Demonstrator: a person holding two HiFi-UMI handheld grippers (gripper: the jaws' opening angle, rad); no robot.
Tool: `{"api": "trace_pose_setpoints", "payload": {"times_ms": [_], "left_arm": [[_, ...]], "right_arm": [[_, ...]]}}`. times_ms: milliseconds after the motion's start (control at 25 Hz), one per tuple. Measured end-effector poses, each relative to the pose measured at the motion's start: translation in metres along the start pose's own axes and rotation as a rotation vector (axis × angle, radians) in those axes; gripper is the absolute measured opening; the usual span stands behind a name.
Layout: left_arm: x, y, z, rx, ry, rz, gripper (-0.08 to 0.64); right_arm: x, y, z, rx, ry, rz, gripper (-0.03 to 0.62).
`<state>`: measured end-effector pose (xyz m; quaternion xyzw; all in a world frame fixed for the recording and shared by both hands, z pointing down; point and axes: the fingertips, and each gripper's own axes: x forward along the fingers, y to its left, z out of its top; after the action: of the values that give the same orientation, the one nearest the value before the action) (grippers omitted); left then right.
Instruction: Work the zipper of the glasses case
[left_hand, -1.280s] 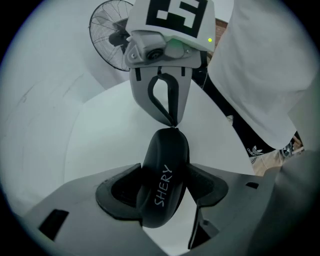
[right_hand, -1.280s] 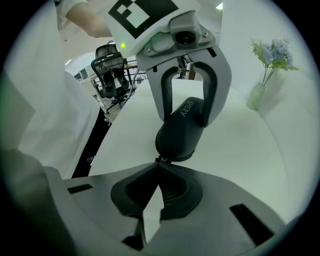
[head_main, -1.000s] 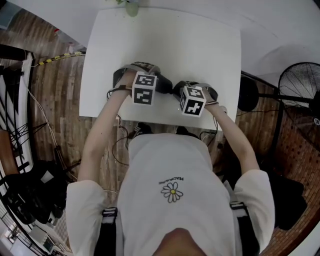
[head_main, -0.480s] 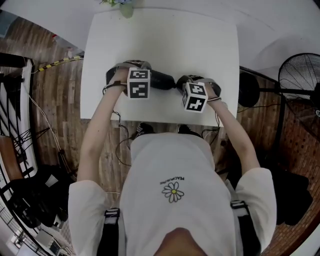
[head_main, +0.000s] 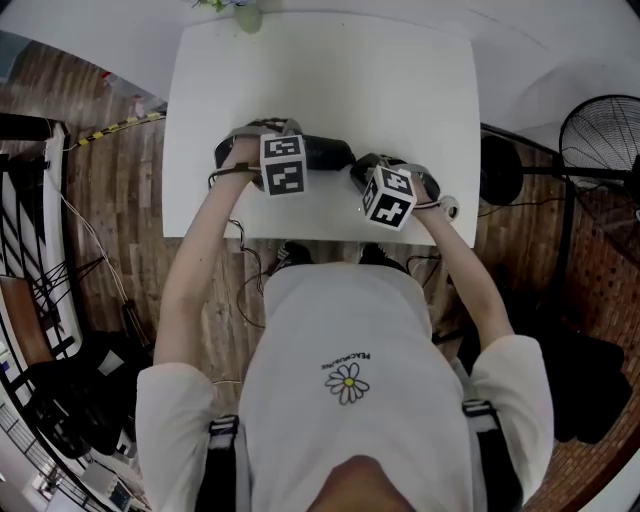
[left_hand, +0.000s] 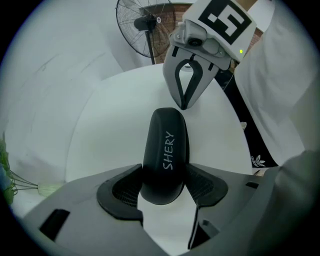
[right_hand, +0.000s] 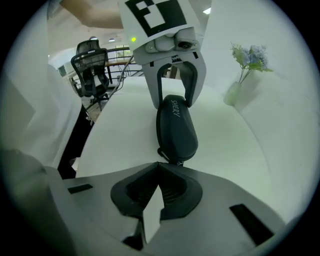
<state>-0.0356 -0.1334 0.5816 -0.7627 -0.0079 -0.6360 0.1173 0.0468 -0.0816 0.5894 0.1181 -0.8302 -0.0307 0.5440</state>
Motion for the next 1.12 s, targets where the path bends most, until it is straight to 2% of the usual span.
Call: {"api": "trace_pose_setpoints", "payload": {"times_ms": [80, 240, 280, 320, 400, 600, 760, 840, 920, 960, 1000, 1040, 1120], "left_arm": [[-0.001, -0.001, 0.000, 0.000, -0.019, 0.008, 0.278], [-0.001, -0.001, 0.001, 0.001, -0.030, 0.006, 0.278], [-0.001, -0.001, 0.001, 0.002, -0.028, 0.004, 0.278], [0.000, -0.001, 0.000, 0.003, -0.025, 0.001, 0.278], [0.000, -0.001, 0.000, 0.003, -0.025, -0.003, 0.278], [0.000, -0.002, 0.002, 0.003, -0.037, 0.000, 0.278], [0.000, -0.001, 0.001, 0.001, -0.043, 0.000, 0.278], [-0.001, -0.002, 0.002, -0.004, -0.049, 0.003, 0.278], [-0.001, -0.002, 0.002, -0.005, -0.052, 0.010, 0.278], [-0.001, -0.002, 0.002, -0.004, -0.052, 0.014, 0.278], [-0.001, -0.002, 0.002, -0.003, -0.050, 0.017, 0.278], [-0.001, -0.002, 0.002, -0.003, -0.048, 0.020, 0.278], [-0.001, -0.001, 0.003, -0.004, -0.048, 0.022, 0.278]], "right_arm": [[0.003, 0.000, -0.001, 0.030, -0.005, -0.031, 0.006], [-0.004, -0.023, -0.008, 0.282, -0.053, -0.114, 0.015], [-0.005, -0.027, -0.010, 0.338, -0.063, -0.113, 0.089], [-0.005, -0.030, -0.011, 0.386, -0.077, -0.104, 0.132], [-0.003, -0.031, -0.009, 0.458, -0.111, -0.074, 0.133], [0.006, -0.028, -0.006, 0.548, -0.131, -0.039, 0.059], [0.008, -0.031, -0.009, 0.650, -0.154, -0.005, 0.048], [0.004, -0.031, -0.008, 0.595, -0.131, -0.033, 0.038], [-0.001, -0.032, -0.008, 0.409, -0.037, -0.148, 0.032], [-0.001, -0.032, -0.009, 0.302, 0.024, -0.212, 0.009], [0.001, -0.032, -0.010, 0.230, 0.067, -0.253, 0.009], [0.003, -0.032, -0.011, 0.217, 0.080, -0.259, 0.009], [0.004, -0.032, -0.012, 0.333, 0.032, -0.194, 0.009]]}}
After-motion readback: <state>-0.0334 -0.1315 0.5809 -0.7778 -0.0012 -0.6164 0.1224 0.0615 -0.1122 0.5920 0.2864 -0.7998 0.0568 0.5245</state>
